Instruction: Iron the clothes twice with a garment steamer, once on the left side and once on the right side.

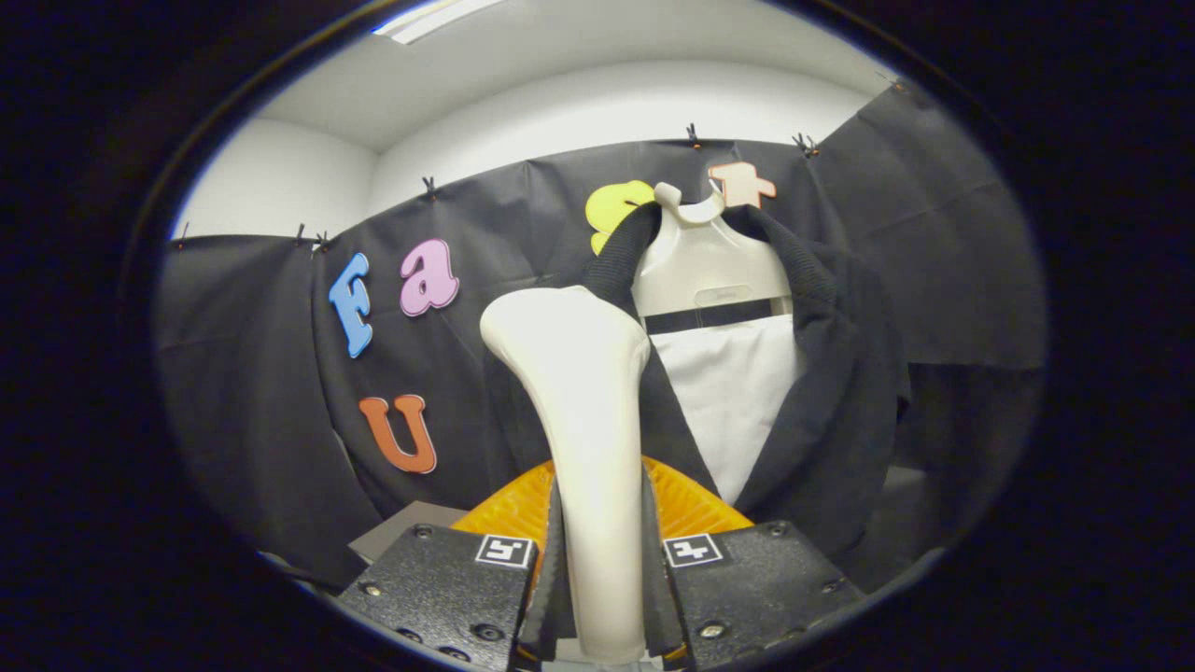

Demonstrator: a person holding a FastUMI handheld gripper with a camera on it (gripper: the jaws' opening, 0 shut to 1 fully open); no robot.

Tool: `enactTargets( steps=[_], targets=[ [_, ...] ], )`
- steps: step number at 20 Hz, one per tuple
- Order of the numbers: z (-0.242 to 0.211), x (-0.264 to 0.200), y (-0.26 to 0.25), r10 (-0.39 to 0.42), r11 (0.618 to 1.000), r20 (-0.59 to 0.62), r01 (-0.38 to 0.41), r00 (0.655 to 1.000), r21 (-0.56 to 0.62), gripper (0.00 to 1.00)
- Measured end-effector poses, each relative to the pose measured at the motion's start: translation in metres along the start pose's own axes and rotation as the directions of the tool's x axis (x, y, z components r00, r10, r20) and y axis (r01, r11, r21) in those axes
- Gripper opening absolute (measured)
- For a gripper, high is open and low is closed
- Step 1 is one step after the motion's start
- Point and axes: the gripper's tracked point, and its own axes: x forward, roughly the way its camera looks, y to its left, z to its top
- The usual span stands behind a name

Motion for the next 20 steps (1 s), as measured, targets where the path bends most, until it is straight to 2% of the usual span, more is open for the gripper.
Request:
enactTargets(
  steps=[8, 20],
  targets=[
    [-0.013, 0.001, -0.006, -0.065, 0.996, 0.022, 0.066, 0.998, -0.064, 0.38],
    [-0.082, -0.009, -0.040, -0.190, 0.979, -0.070, 0.183, 0.979, -0.090, 0.38]
  ],
)
